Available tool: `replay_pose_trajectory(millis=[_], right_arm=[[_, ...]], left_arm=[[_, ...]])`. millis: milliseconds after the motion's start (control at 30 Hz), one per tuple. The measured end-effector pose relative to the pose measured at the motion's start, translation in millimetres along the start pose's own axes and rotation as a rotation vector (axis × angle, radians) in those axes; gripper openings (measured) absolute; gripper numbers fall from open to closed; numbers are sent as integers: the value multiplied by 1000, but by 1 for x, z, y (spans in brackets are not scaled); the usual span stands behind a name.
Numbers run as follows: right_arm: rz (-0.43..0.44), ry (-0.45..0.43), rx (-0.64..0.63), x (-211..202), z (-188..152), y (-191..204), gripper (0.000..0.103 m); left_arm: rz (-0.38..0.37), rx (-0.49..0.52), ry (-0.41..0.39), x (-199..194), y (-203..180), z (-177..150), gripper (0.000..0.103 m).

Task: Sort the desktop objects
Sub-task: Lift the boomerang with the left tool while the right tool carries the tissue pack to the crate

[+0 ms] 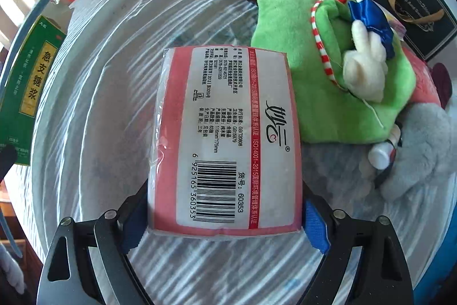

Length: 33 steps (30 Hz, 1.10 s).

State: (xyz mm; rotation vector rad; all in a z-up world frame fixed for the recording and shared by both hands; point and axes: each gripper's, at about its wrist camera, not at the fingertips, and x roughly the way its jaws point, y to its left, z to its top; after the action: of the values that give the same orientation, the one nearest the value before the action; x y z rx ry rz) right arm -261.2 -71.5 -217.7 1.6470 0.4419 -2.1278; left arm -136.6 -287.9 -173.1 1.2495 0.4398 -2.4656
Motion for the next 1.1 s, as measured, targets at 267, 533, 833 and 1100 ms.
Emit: replay_pose_trajectory(millis=[267, 533, 833, 1100], right_arm=[[-11, -75, 12, -36, -25, -13, 88], [-54, -234, 83, -122, -24, -29, 89], [-198, -370, 240, -218, -60, -99, 89], [-344, -473, 381, -311, -106, -163, 89]], left_arm=[[-12, 75, -27, -23, -33, 4, 51], [-86, 168, -67, -54, -83, 28, 51], [-203, 306, -115, -92, -178, 55, 51], [-348, 430, -171, -145, -278, 74, 51]])
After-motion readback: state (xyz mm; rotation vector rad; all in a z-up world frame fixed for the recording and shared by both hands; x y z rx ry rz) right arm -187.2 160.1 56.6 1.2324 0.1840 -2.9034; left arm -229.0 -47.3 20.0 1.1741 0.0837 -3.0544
